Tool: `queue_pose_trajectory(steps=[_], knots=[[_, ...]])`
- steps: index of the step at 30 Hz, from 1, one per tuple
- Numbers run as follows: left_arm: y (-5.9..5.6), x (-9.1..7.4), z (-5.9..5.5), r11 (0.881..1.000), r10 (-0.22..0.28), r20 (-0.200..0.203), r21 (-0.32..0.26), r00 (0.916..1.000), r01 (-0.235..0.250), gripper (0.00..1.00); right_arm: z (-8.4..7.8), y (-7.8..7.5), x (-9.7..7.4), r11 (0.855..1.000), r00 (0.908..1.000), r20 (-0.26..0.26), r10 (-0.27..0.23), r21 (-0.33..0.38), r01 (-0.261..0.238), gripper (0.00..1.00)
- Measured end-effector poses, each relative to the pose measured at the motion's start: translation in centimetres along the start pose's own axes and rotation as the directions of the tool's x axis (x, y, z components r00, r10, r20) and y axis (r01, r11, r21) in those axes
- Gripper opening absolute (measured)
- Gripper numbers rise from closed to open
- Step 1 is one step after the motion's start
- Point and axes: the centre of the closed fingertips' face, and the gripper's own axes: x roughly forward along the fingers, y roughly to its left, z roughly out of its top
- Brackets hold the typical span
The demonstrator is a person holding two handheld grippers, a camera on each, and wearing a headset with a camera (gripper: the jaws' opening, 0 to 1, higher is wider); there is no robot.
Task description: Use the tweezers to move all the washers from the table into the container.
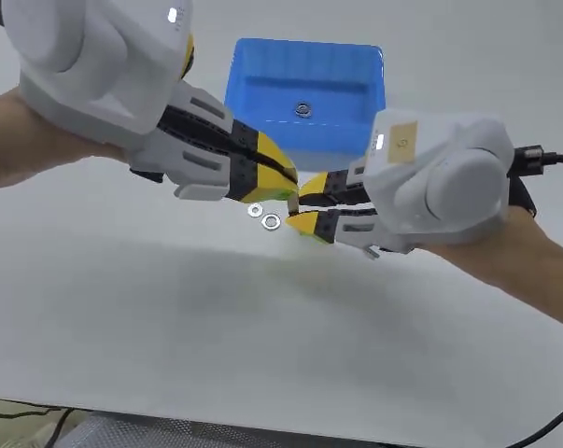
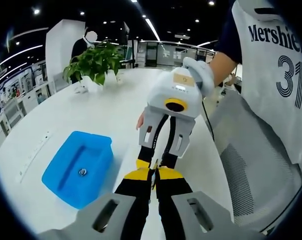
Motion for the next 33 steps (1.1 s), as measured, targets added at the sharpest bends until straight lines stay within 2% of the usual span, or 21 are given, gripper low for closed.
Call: queue_pose_trajectory(steps=[19,33], knots=[[0.53,0.39,-0.45,1.0,-0.018,-0.019,0.001,0.9997,0.018,0.07,0.5,-0.01,-0.1,1.0,0.9995,0.033,0.0,0.029,-0.001,0.1],[0.27,0.27,-0.63,1.0,-0.026,-0.035,-0.001,0.9991,0.026,0.07,0.53,0.28,-0.05,1.0,0.9998,0.013,0.013,0.006,-0.013,0.1]])
